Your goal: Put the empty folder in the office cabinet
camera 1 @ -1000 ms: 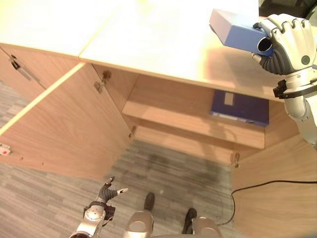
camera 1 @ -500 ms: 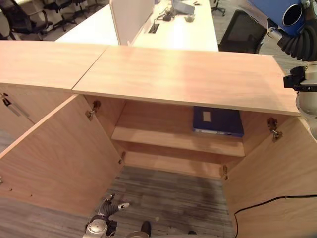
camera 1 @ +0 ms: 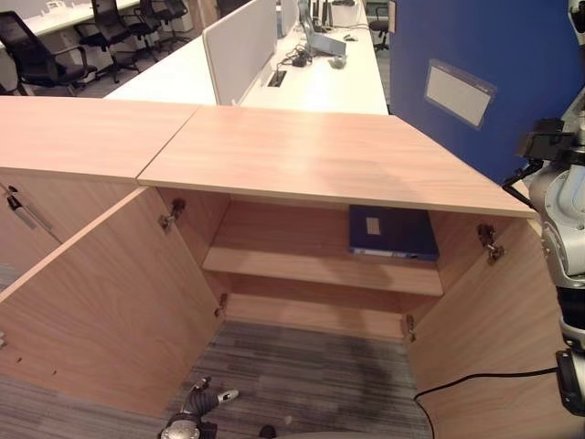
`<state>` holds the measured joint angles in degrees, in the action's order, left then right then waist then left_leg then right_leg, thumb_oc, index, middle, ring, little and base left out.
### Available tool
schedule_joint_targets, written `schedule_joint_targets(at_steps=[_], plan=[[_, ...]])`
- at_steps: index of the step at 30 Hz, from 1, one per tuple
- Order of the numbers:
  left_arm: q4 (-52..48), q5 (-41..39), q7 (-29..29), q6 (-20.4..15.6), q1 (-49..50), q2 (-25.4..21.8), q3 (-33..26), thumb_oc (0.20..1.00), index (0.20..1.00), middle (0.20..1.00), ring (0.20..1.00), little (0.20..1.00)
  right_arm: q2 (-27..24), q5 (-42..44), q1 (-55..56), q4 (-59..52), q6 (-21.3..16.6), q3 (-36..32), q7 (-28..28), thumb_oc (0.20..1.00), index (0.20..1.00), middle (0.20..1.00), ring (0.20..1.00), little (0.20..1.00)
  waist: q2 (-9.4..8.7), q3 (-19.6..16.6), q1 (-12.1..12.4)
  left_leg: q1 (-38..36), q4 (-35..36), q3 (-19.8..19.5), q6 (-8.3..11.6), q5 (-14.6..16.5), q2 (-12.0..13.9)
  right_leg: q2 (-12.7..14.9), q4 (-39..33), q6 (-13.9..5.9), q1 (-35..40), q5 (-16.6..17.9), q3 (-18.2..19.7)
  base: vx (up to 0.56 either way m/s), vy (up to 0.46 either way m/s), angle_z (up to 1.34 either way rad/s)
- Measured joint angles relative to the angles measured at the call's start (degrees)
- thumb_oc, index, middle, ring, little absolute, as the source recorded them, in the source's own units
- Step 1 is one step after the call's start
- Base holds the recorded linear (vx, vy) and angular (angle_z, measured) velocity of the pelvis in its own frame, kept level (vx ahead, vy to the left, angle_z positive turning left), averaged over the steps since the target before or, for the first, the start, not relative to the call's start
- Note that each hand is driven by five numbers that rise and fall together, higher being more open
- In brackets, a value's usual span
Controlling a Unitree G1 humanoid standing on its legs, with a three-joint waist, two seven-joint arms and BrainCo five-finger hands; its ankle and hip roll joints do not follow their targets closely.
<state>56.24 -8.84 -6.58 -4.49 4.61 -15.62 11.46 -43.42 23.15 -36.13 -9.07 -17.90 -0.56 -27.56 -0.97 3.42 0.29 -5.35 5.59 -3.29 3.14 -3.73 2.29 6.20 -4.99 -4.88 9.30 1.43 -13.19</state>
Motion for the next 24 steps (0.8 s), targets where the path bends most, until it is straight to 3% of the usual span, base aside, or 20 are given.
schedule_joint_targets(at_steps=[5,6,12,17,24], plan=[[0.3,0.0,-0.1,0.5,-0.1,0.1,0.0,1.0,1.0,1.0,1.0,1.0,3.9,12.9,0.2,0.0,-3.0,0.4,3.8,0.2,0.2,0.2,0.2,0.2,-0.16,0.0,-0.1,-0.4,0.1,0.1,0.01,0.0,0.0,0.0,0.0,-0.05,0.3,0.0,0.0,0.0,0.0,0.0],[0.6,0.0,-0.2,0.9,-0.1,0.1,-0.1,1.0,1.0,1.0,1.0,1.0,4.6,19.0,0.4,0.0,-3.8,1.5,6.1,0.2,0.2,0.2,0.2,0.2,-0.44,0.2,-0.3,-0.8,0.1,0.2,0.02,0.0,0.0,0.0,0.0,-0.06,0.7,0.0,0.1,0.0,0.0,0.0],[1.0,-0.1,-0.2,1.8,-0.2,0.1,-0.1,1.0,1.0,1.0,1.0,1.0,4.7,32.7,4.0,-0.5,-4.2,5.5,14.5,0.2,0.2,0.2,0.2,0.2,-1.06,0.5,-0.7,-1.2,0.1,0.9,-0.03,0.1,0.0,0.1,0.0,-0.14,0.7,0.1,0.8,-0.01,0.008,-0.05],[0.6,0.0,-0.2,1.8,-0.1,0.0,-0.2,1.0,1.0,1.0,1.0,1.0,4.6,38.9,8.8,-3.0,-2.6,6.9,20.0,0.2,0.2,0.2,0.2,0.2,-1.11,0.6,-1.2,-1.2,0.1,1.3,-0.11,0.1,0.0,0.2,0.0,-0.17,0.5,0.1,1.3,0.0,0.004,-0.04],[-7.4,-1.8,-0.1,1.1,0.0,-0.3,-0.6,1.0,1.0,1.0,1.0,1.0,3.0,40.5,13.5,-4.7,1.2,8.5,25.7,0.2,0.2,0.2,0.2,0.2,-0.63,0.9,-1.3,-1.1,0.1,1.3,-0.11,0.1,0.0,0.2,0.0,-0.17,0.4,0.1,1.3,0.0,0.0,0.0]])
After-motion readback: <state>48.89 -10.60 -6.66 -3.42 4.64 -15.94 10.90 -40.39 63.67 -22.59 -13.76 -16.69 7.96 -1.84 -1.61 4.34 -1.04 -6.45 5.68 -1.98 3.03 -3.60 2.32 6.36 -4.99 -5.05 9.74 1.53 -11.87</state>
